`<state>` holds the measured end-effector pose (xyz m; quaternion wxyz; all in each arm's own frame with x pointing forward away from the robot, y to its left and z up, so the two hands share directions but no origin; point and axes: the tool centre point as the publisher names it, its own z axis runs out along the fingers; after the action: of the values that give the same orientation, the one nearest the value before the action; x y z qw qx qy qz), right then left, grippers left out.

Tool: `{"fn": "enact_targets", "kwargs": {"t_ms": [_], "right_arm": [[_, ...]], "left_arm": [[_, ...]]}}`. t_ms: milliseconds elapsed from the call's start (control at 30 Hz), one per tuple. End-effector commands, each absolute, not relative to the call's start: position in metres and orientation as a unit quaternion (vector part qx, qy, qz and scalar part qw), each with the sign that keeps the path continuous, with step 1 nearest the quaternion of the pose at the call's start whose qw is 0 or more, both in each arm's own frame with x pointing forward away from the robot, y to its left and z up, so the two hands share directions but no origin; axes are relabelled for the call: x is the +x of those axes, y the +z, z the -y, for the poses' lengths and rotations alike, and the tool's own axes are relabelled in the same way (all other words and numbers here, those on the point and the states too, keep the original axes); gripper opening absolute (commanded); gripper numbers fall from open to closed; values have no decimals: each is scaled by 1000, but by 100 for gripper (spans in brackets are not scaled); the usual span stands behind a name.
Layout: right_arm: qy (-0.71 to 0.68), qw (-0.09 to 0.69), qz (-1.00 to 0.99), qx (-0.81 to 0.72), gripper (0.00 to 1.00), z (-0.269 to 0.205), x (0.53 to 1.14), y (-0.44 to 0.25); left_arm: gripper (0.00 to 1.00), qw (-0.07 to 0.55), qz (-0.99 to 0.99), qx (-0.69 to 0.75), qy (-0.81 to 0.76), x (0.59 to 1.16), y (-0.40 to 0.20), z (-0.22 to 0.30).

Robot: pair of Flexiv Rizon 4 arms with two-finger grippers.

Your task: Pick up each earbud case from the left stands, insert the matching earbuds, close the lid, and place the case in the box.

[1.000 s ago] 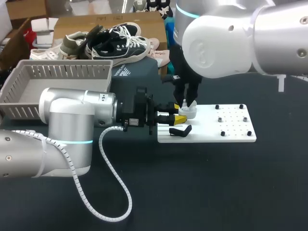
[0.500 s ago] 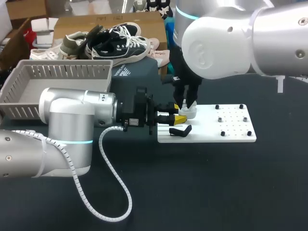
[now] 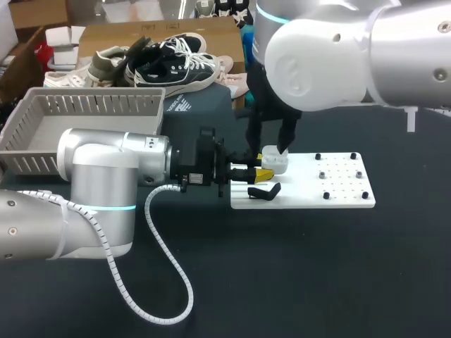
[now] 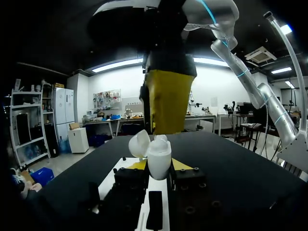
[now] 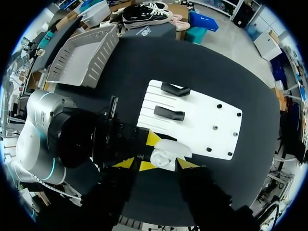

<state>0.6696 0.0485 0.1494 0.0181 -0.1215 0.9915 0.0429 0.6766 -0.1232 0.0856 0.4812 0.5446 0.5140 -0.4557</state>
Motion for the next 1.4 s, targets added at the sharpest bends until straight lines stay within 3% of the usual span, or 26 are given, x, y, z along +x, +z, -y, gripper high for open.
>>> {"fn": "enact_targets", "kwargs": {"t_ms": [33, 67, 700, 1400], "right_arm": [[46, 39, -993, -96, 81, -33, 667, 162], [46, 45, -994, -85, 100, -29, 670, 164], [19, 44, -999, 18, 100, 15, 727, 141], [29, 14, -999, 1, 100, 21, 696, 136]], "left_arm": [[0, 483, -514, 544, -455, 676, 85, 123], [0, 483, -514, 544, -455, 676, 85, 123], [0, 483, -514, 544, -455, 676, 85, 123], [0, 483, -514, 544, -455, 676, 85, 123]]}}
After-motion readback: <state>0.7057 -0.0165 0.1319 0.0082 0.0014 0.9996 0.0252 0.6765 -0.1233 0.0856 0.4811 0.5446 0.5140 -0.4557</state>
